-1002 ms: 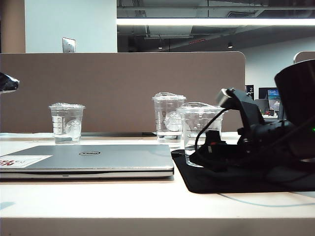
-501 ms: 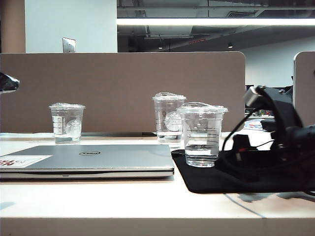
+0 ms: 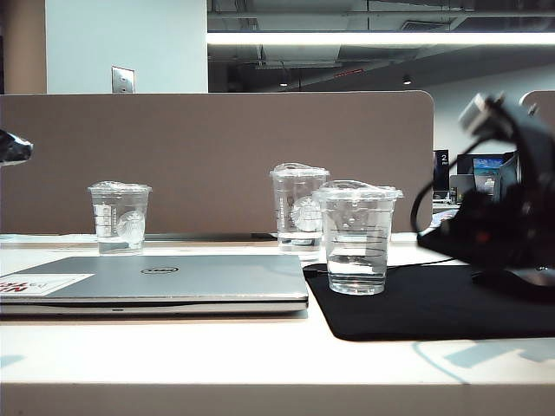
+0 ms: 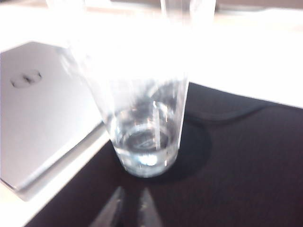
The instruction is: Pick up the coffee cup on the right and place it on the right side of the laptop.
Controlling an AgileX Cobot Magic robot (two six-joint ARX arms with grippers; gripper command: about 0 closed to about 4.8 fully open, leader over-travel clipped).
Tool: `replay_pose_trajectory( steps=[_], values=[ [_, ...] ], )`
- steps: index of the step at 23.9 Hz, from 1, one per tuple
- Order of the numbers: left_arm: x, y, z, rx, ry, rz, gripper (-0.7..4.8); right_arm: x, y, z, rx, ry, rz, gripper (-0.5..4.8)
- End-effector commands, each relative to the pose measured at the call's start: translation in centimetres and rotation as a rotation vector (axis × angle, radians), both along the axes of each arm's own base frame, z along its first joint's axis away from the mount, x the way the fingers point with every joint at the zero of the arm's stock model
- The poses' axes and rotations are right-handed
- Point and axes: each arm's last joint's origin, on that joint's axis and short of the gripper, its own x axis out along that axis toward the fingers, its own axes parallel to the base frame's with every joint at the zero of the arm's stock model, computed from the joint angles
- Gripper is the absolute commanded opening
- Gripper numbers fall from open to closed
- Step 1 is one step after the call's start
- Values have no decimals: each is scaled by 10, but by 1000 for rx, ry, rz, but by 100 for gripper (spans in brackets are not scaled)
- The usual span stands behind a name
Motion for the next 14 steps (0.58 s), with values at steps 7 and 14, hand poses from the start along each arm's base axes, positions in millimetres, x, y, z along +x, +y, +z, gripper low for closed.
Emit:
replay_pose_trajectory(
  steps=[7, 14],
  values=[
    [14, 35, 2, -1, -8, 393, -5, -46, -16, 57, 249, -279, 9, -9],
    [15, 42, 2, -1, -8, 463, -5, -68, -25, 78, 270, -313, -35, -9]
  ],
)
